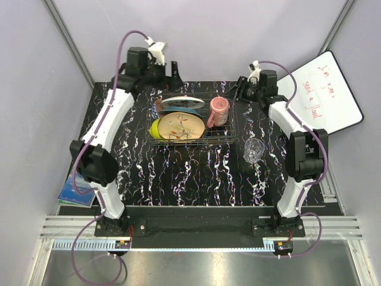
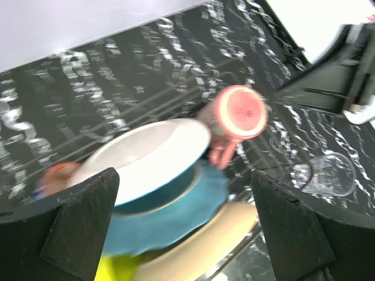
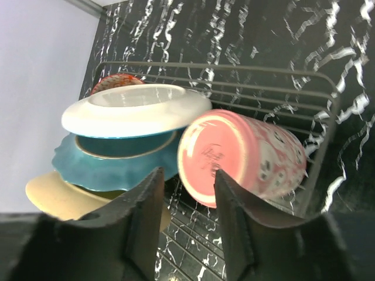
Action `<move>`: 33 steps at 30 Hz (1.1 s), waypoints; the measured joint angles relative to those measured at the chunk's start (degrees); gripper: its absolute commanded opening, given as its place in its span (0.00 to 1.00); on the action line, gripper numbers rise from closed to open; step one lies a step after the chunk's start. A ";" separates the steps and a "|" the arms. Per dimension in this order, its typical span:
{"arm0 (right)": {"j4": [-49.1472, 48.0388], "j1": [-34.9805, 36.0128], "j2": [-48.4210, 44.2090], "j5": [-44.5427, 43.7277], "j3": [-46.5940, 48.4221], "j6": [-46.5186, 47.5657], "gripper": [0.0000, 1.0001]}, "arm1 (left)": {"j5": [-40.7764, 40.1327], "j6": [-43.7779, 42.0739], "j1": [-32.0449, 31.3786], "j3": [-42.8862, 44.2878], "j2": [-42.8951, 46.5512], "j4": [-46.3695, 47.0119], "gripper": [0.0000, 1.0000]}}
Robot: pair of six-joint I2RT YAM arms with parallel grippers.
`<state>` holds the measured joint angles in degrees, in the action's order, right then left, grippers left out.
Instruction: Load the mixed dishes into the dish rack
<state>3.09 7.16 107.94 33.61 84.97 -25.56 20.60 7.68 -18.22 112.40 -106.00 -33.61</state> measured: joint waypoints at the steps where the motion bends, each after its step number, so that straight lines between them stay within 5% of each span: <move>1: 0.24 0.48 -0.24 -0.22 0.50 0.76 0.44 | 0.59 -0.26 1.31 -0.57 0.81 -0.35 0.99; 8: 2.78 2.29 -0.42 -1.68 1.64 3.48 0.34 | 4.50 -2.25 4.33 -7.26 5.60 -2.08 0.99; 33: 10.67 6.56 14.73 -2.56 18.43 2.97 0.30 | 9.11 -3.34 5.97 -12.72 6.19 -3.87 0.99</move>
<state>13.76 13.72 122.67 31.05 103.39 -22.59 29.71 4.34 -12.25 99.68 -99.81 -37.47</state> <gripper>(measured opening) 0.294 0.987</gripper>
